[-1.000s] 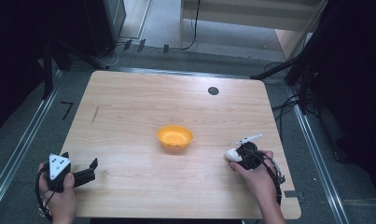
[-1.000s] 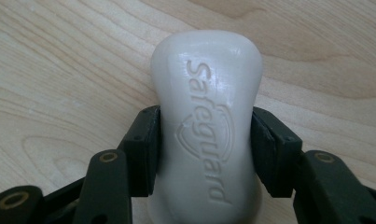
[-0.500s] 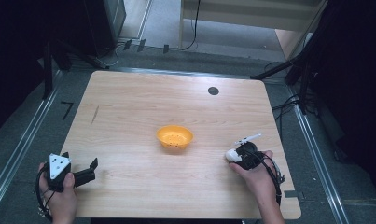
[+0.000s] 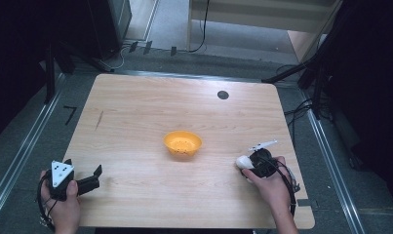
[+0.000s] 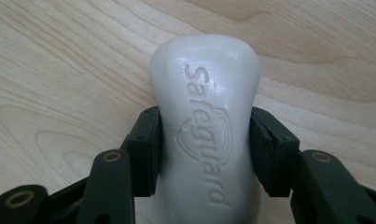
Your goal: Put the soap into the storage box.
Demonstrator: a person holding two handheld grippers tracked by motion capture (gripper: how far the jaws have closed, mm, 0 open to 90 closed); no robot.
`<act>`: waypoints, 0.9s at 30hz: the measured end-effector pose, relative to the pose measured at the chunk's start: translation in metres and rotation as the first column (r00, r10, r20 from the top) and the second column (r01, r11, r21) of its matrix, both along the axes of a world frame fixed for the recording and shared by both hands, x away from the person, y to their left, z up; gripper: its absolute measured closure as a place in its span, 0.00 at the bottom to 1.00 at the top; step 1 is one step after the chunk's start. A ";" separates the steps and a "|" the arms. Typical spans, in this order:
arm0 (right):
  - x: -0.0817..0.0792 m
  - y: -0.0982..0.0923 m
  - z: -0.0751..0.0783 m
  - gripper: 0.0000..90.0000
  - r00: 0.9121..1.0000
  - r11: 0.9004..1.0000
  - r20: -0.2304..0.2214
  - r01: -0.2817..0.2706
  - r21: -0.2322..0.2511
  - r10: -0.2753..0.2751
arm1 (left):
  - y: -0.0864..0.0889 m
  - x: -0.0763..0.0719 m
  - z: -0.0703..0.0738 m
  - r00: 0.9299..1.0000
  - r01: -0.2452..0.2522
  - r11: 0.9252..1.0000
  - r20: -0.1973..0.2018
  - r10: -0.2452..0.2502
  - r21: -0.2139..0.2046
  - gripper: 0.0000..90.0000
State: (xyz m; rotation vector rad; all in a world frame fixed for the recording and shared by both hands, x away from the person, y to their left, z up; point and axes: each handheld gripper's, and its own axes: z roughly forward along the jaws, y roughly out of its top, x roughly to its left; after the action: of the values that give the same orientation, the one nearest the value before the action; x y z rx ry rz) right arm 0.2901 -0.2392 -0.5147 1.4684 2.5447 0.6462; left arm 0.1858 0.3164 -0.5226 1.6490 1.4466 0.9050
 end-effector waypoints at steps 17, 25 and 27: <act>0.004 -0.006 0.011 0.56 0.998 0.994 0.033 -0.064 0.083 0.061 | 0.001 0.000 0.000 1.000 -0.004 1.000 -0.004 0.004 -0.008 0.00; 0.010 0.006 0.024 0.56 0.992 0.990 0.062 -0.117 0.077 0.112 | 0.001 0.000 0.000 1.000 -0.004 1.000 -0.003 0.004 -0.012 0.00; 0.012 0.009 0.027 0.57 0.989 0.988 0.072 -0.133 0.075 0.128 | 0.001 0.000 0.000 1.000 -0.002 1.000 -0.003 0.002 -0.013 0.00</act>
State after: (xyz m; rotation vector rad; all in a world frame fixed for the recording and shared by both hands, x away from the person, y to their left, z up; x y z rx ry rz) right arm 0.3023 -0.2300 -0.4876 1.2870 2.6075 0.8109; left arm 0.1862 0.3177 -0.5226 1.6405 1.4536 0.8921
